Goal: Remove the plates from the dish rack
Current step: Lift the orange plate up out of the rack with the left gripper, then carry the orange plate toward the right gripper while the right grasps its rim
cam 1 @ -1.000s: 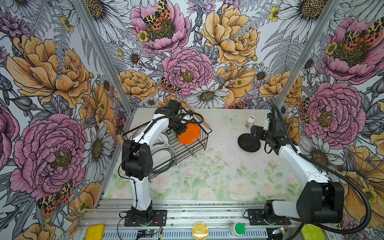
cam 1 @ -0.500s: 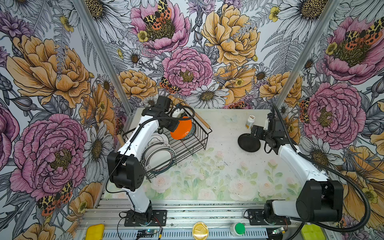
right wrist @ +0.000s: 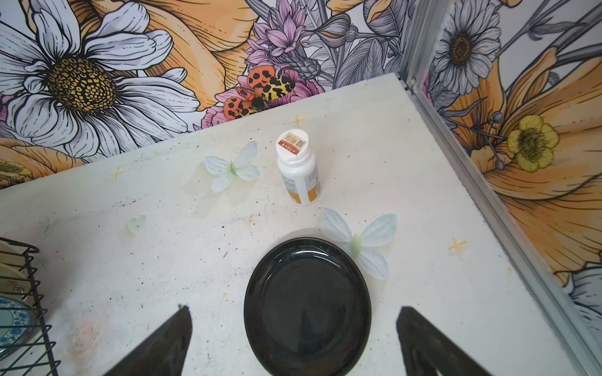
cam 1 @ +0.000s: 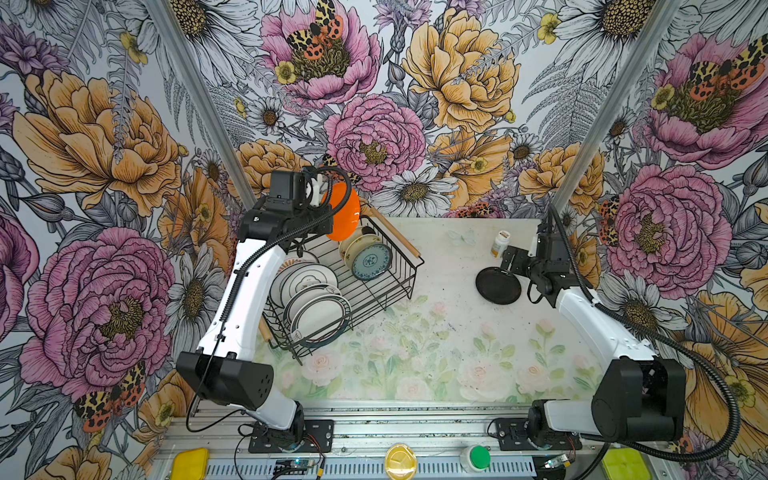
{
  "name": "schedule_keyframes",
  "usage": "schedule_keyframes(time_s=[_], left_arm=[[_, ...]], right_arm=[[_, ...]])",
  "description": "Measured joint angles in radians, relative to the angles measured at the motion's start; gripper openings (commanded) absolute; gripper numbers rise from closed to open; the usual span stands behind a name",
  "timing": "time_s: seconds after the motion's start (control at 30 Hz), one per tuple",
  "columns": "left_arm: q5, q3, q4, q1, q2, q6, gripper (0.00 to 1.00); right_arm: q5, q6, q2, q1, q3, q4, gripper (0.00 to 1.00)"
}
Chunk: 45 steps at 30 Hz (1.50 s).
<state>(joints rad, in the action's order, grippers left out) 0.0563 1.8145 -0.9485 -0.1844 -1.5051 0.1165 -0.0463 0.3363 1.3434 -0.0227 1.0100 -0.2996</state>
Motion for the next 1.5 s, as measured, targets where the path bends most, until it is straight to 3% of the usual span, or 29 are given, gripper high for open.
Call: schedule_keyframes(time_s=[0.33, 0.67, 0.87, 1.23, 1.5], left_arm=[[-0.043, -0.447, 0.336, -0.115, 0.294, 0.462, 0.00], [-0.072, -0.767, 0.699, -0.330, 0.386, 0.813, 0.00], [-0.065, -0.814, 0.917, -0.477, 0.257, 0.941, 0.00], [0.070, -0.795, 1.198, -0.562, -0.025, 1.122, 0.00], [0.156, -0.734, 1.292, -0.603, -0.106, 1.169, 0.00]], right_arm=[[-0.008, 0.150, -0.046, 0.000, -0.026, 0.048, 0.99], [0.175, 0.295, -0.191, 0.000, -0.168, 0.164, 0.99], [0.359, 0.385, -0.229, 0.026, -0.241, 0.291, 0.99], [0.604, 0.472, -0.277, 0.071, -0.299, 0.425, 0.99], [0.658, 0.503, -0.274, 0.105, -0.316, 0.462, 0.99]])
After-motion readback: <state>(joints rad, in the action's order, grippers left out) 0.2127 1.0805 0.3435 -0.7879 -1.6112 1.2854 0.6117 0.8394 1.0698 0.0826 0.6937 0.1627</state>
